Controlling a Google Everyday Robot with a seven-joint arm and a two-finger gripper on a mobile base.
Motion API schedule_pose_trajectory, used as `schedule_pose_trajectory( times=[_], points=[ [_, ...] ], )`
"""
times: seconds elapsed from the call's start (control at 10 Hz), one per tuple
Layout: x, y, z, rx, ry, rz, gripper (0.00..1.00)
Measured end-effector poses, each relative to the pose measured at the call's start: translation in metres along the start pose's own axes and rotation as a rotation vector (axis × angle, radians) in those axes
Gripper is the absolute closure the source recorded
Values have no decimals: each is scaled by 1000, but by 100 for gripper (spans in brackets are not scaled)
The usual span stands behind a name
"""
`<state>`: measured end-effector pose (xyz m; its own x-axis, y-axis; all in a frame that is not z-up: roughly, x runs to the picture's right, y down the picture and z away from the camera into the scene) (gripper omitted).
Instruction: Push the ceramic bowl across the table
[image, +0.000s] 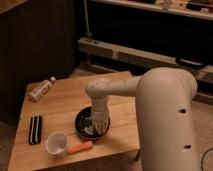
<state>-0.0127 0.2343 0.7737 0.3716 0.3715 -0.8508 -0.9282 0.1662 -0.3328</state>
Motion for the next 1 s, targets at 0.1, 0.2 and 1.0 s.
schedule_pose_trajectory(
  times=[0.1, 0.2, 1.0],
  points=[
    [10, -6, 2, 2, 11, 23, 100],
    [18, -8, 4, 4, 20, 37, 100],
    [53, -10, 16, -25, 50, 110, 97]
  ],
)
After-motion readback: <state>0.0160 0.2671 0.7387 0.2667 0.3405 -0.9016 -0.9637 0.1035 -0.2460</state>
